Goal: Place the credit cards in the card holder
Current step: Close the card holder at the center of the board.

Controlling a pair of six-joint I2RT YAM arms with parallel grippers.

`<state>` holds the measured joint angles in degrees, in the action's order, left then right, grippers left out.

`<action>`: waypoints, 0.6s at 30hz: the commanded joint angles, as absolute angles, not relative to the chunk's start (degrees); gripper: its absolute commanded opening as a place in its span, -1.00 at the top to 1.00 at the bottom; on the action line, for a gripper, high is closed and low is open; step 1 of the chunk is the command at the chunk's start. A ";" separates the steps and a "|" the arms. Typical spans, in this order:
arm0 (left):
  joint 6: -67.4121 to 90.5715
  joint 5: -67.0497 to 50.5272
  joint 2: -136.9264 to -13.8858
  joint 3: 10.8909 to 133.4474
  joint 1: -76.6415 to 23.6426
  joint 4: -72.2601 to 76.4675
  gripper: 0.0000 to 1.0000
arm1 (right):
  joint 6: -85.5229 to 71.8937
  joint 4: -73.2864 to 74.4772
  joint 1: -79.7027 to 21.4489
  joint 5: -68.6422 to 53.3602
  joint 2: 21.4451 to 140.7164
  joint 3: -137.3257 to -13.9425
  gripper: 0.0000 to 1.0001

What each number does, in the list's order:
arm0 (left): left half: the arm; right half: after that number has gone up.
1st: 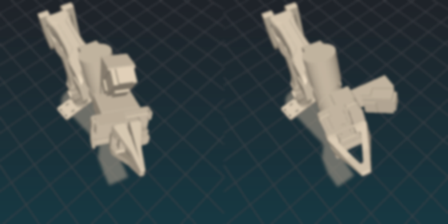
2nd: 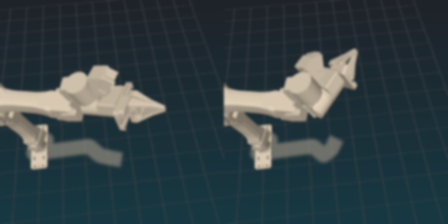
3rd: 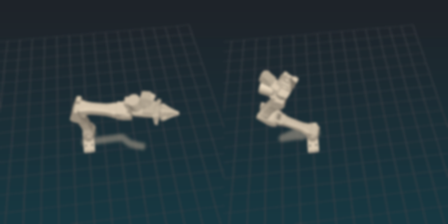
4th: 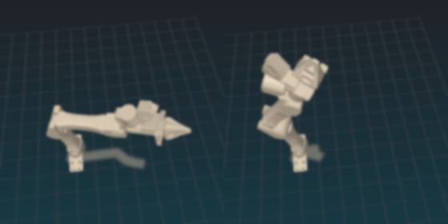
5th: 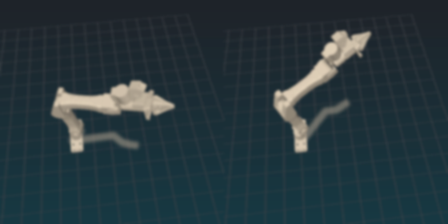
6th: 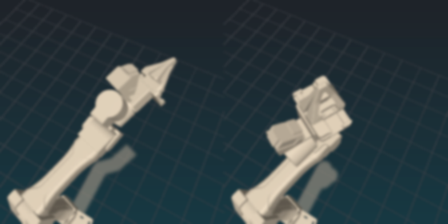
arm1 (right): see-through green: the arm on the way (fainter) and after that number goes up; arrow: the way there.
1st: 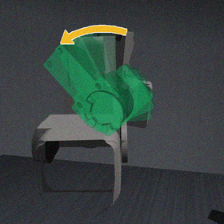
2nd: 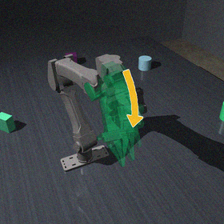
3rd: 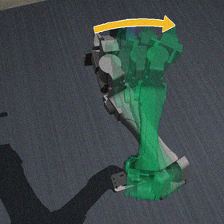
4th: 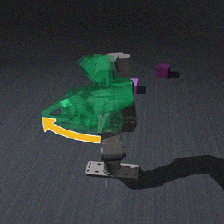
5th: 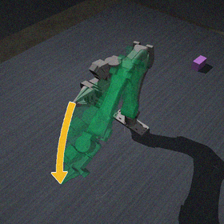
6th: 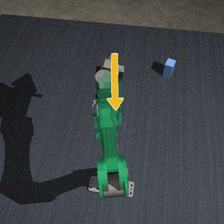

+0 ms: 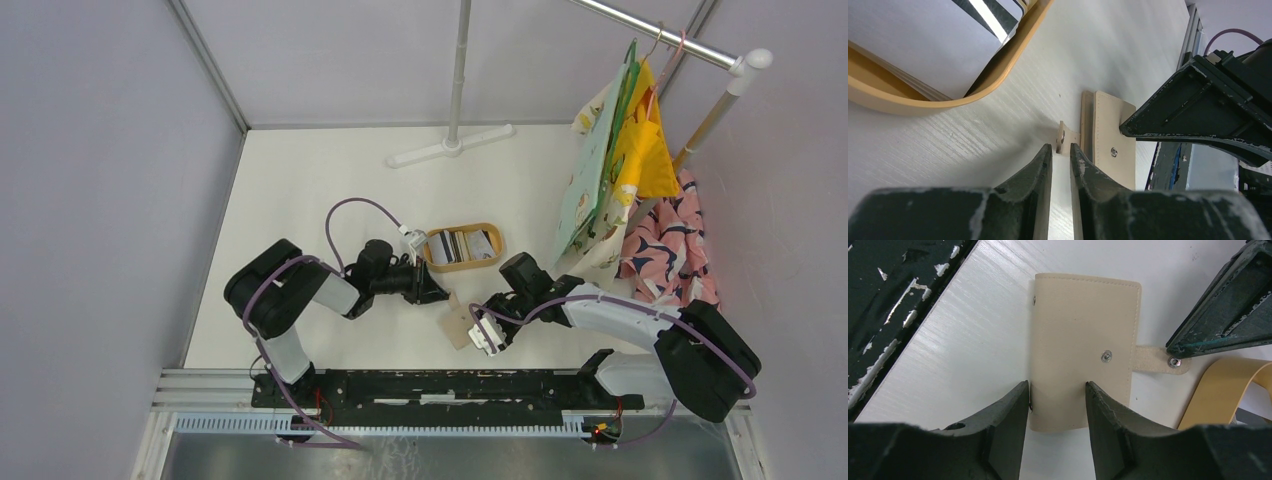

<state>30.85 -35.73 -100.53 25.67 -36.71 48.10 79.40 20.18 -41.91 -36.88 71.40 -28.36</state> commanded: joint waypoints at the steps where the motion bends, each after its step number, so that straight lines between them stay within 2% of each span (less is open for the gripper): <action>1: 32.17 -36.56 -101.14 27.83 -36.36 49.80 0.48 | 79.98 20.70 -42.30 -36.15 72.16 -28.95 -0.02; 9: 32.08 -37.26 -101.51 28.38 -36.29 50.10 0.50 | 80.07 20.94 -42.54 -35.96 72.49 -29.00 -0.01; 15: 32.17 -37.45 -101.51 28.39 -36.00 50.12 0.60 | 80.23 21.12 -42.60 -35.86 72.60 -29.11 -0.01; 18: 32.28 -37.44 -101.43 28.28 -35.79 50.10 0.73 | 80.33 21.25 -42.59 -35.87 72.60 -29.11 -0.02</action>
